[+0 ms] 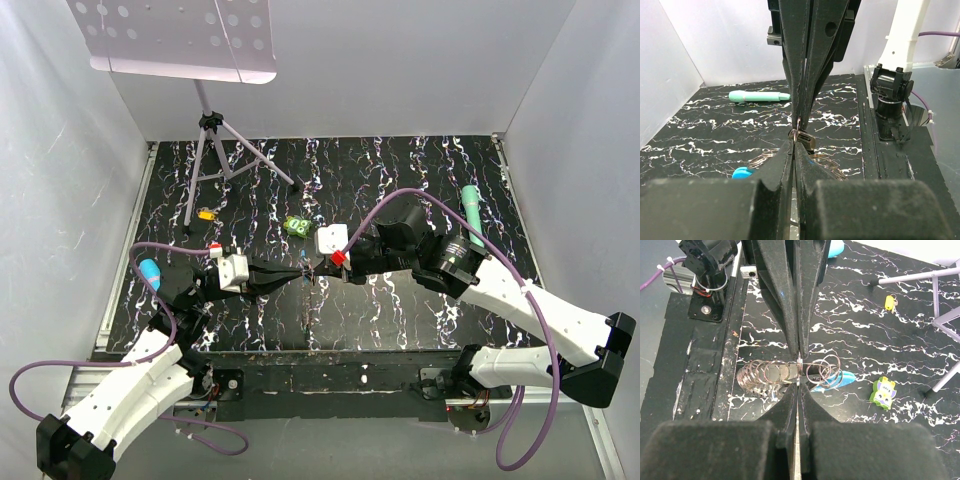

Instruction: Put the keys on the keyring

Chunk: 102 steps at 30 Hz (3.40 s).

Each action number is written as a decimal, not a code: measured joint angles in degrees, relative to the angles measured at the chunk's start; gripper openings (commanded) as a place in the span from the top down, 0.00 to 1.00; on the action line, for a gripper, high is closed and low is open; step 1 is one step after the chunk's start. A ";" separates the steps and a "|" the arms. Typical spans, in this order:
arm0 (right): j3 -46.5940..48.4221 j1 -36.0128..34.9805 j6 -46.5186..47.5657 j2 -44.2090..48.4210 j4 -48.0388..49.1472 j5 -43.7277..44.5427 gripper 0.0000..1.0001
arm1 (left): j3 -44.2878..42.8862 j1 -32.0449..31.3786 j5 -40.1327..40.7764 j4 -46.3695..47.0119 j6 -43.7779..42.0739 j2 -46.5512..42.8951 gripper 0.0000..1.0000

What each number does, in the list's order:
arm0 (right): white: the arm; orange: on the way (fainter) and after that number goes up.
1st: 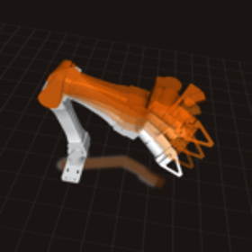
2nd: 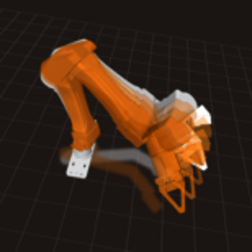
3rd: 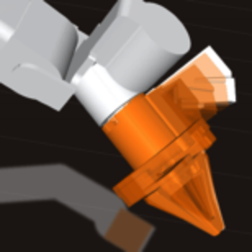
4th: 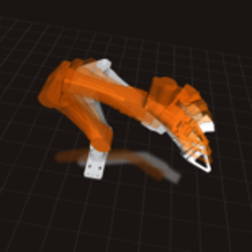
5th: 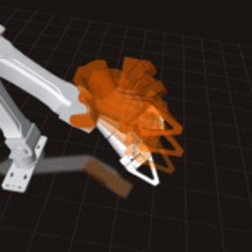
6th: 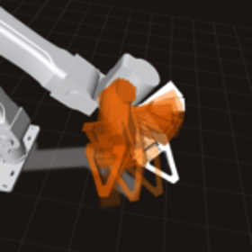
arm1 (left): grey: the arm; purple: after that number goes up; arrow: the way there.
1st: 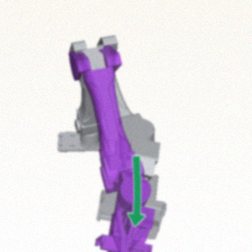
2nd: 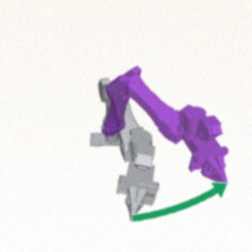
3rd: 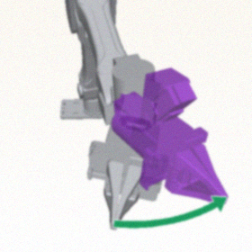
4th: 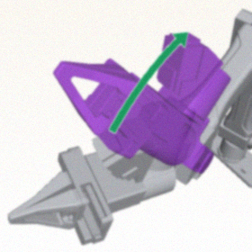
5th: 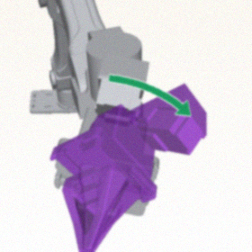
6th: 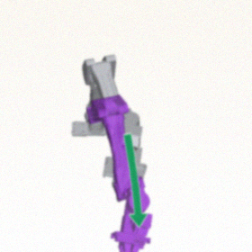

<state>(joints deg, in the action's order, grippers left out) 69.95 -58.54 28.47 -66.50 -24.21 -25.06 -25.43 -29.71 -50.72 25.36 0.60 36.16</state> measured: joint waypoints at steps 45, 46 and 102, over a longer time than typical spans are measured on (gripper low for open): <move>0.00 0.00 -1.31 0.00 0.42 1.44 0.99 | 0.00 0.00 0.37 -0.48 0.04 0.07 1.00; 0.00 0.00 -1.31 0.00 0.44 1.44 0.99 | 0.00 0.00 0.37 -0.44 0.04 0.07 1.00; -0.13 -0.02 -1.55 -0.74 0.59 1.31 0.99 | 0.44 0.31 -1.57 1.84 1.77 2.27 1.00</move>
<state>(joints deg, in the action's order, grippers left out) 69.82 -58.57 26.92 -67.24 -23.62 -23.75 -24.99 -29.41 -52.29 27.20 2.37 38.44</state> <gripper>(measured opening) 0.024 0.013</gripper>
